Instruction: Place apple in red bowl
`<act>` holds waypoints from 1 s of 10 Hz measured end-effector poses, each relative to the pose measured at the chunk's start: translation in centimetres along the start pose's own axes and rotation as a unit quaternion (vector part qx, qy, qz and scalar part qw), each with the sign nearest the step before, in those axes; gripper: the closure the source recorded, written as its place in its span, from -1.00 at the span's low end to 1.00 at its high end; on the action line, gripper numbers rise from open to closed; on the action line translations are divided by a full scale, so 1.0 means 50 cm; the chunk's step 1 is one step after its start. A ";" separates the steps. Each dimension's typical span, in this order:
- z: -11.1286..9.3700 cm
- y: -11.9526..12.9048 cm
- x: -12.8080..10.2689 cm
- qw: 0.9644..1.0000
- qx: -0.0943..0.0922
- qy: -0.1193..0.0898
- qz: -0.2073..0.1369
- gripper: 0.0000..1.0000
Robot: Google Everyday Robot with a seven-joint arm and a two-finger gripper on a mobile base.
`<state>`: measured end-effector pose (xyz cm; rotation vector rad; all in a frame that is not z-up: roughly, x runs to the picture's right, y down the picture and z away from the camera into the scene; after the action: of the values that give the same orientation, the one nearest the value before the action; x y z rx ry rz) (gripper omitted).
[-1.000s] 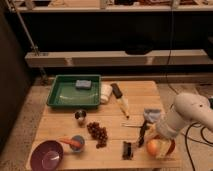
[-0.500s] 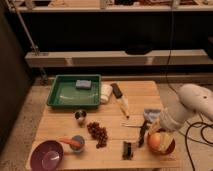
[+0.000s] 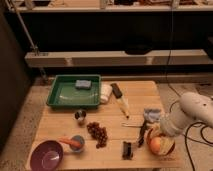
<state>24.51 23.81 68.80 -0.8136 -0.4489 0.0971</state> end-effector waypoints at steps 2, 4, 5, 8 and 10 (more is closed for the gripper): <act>-0.001 -0.002 0.010 1.000 0.002 0.002 0.017 1.00; 0.007 -0.007 0.024 1.000 0.001 0.006 0.029 1.00; 0.010 -0.009 0.032 0.999 0.001 0.005 0.034 1.00; 0.014 -0.024 0.039 0.999 0.005 0.002 0.037 1.00; 0.018 -0.033 0.039 0.999 0.005 0.000 0.036 1.00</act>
<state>25.75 23.77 71.23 -0.8200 -0.4181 0.1658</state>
